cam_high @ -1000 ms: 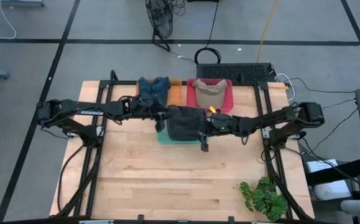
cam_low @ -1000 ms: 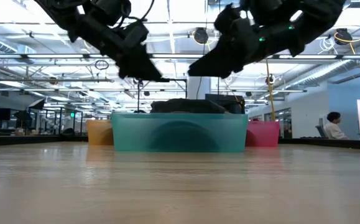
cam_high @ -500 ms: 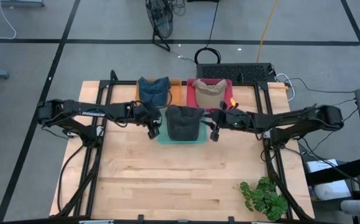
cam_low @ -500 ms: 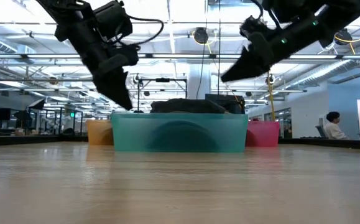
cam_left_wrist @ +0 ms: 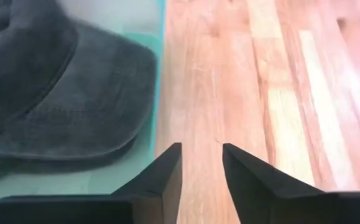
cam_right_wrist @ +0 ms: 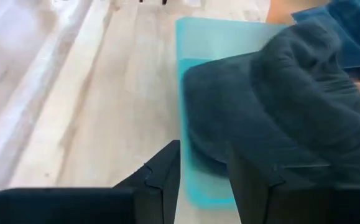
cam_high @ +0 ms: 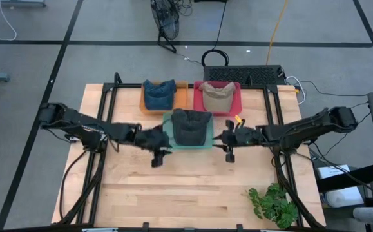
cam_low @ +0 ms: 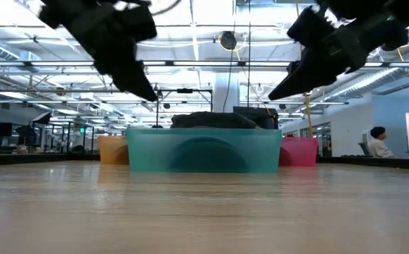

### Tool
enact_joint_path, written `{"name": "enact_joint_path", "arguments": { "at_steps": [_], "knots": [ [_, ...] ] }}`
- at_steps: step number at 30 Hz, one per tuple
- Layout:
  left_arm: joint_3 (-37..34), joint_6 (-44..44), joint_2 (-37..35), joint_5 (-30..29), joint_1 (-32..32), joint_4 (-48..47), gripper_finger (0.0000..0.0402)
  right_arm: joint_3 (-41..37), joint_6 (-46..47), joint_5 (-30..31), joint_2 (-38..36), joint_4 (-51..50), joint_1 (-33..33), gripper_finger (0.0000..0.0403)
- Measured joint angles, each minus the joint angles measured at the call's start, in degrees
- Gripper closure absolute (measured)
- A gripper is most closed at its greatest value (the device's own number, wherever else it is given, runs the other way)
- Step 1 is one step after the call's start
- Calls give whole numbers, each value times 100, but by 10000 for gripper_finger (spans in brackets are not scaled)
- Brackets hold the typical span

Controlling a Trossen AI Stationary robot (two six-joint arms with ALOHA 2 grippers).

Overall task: Pick & Place hat
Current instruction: Adjust the blue bin

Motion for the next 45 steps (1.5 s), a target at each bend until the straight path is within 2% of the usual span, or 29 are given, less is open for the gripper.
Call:
{"name": "enact_joint_path", "arguments": {
  "at_steps": [6,9,13,19,24,28,36,41,45],
  "knots": [
    [3,-18,180,-1094,-1063,-321,309,0,574,864,75,52,1018,291],
    [-3,-368,269,-1363,-1325,-620,321,2,830,1241,337,230,1357,291],
    [7,-671,585,-1407,-1443,-658,339,4,960,1248,943,775,1546,291],
    [-6,-769,1090,-1889,-1241,-821,366,4,936,1251,1934,1669,1366,291],
    [0,-871,1352,-1938,-966,-624,389,4,958,1253,2405,1833,1043,291],
    [-3,-877,1396,-1963,-748,-582,396,7,962,1253,2530,1867,852,291],
    [6,-889,1400,-2048,-417,-550,377,7,947,1448,2518,1839,683,291],
    [6,-870,1400,-2055,-369,-543,396,7,939,1489,2518,1826,681,291],
    [6,-981,1400,-1868,-355,-513,384,7,924,1493,2518,1830,715,291]
  ]
}}
